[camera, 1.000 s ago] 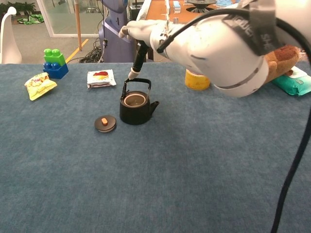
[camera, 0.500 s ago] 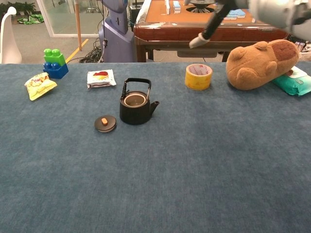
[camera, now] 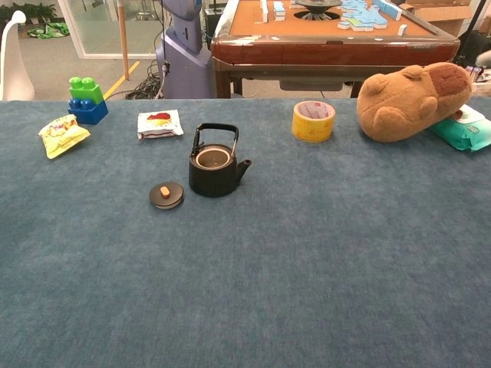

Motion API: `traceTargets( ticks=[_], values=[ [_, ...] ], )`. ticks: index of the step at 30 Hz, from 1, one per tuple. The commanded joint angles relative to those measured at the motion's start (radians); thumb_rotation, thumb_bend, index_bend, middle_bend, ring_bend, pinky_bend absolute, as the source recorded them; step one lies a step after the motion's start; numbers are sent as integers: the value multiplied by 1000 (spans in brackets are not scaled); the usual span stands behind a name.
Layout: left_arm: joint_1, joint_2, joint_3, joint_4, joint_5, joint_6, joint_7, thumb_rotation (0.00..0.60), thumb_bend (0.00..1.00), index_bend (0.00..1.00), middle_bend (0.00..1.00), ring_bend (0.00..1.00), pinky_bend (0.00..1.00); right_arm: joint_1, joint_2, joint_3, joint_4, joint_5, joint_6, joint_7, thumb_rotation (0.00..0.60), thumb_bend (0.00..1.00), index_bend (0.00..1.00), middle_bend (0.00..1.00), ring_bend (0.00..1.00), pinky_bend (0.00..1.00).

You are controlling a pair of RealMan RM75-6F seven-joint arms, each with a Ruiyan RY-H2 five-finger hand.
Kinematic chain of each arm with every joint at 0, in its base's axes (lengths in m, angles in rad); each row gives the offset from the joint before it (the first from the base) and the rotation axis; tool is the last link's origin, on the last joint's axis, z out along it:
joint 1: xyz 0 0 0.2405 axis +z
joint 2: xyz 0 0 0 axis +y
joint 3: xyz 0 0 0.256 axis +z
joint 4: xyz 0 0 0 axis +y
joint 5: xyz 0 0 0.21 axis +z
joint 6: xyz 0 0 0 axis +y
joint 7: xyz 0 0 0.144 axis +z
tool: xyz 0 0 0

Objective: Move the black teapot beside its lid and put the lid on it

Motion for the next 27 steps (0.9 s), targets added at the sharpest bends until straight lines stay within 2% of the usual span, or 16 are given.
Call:
traceTargets(
  ticks=[1, 3, 5, 12, 16, 23, 27],
  values=[
    [-61, -29, -20, 5, -61, -82, 20, 600, 260, 303, 228, 149, 63, -71, 26, -34, -3, -32, 39, 43, 600, 72, 150, 250, 40, 61],
    [-89, -42, -24, 10, -78, -116, 30, 600, 260, 287, 173, 81, 9, -98, 35, -34, 2, -27, 40, 62, 600, 73, 150, 250, 40, 61],
    [-114, -54, -27, 16, -92, -145, 37, 600, 259, 276, 134, 42, 4, -116, 39, -31, 9, -22, 38, 75, 600, 73, 152, 250, 40, 61],
    [-220, -95, -32, 39, -136, -272, 103, 600, 258, 246, 82, 2, 0, -150, 57, 0, 14, -4, 8, 103, 600, 73, 152, 250, 40, 61],
    [-277, -122, -45, 27, -228, -339, 184, 600, 258, 251, 68, 0, 0, -166, 60, 16, 17, -7, 0, 108, 600, 75, 153, 249, 40, 61],
    [-334, -194, -61, 25, -423, -329, 345, 600, 258, 262, 67, 8, 0, -195, 70, 43, 24, -4, -10, 133, 600, 76, 153, 250, 40, 61],
    [-369, -226, -55, 14, -522, -319, 426, 546, 258, 261, 67, 5, 0, -210, 72, 49, 29, -13, -18, 142, 600, 77, 153, 249, 40, 61]
  ],
)
